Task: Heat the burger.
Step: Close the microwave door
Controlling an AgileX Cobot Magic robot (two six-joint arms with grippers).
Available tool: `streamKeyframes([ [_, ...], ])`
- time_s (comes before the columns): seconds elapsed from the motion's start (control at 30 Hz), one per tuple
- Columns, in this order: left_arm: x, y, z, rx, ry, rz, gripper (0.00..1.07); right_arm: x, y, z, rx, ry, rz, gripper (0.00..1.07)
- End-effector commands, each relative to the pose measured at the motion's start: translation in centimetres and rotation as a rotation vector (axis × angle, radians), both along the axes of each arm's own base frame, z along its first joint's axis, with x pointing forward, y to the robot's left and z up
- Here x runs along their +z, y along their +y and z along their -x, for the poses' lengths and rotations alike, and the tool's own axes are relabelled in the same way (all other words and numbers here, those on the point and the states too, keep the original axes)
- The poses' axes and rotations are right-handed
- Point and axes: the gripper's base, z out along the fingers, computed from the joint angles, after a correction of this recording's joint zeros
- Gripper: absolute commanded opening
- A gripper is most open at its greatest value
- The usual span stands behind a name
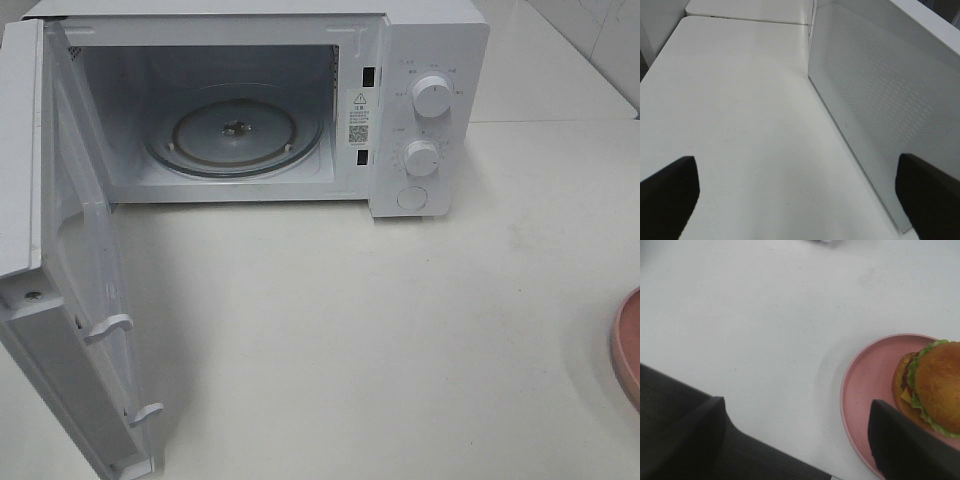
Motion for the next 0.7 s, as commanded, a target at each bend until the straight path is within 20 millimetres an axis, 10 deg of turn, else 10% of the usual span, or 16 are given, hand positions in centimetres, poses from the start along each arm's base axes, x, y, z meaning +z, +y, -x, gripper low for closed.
streamKeyframes([
  [0.03, 0.0, 0.0, 0.2, 0.003, -0.023, 0.006, 1.0, -0.2, -0.2, 0.3, -0.032, -0.057, -0.024, 0.76],
  [0.7, 0.0, 0.0, 0.2, 0.003, -0.023, 0.006, 1.0, 0.0, -1.3, 4.5, -0.287, -0.323, -0.093, 0.76],
])
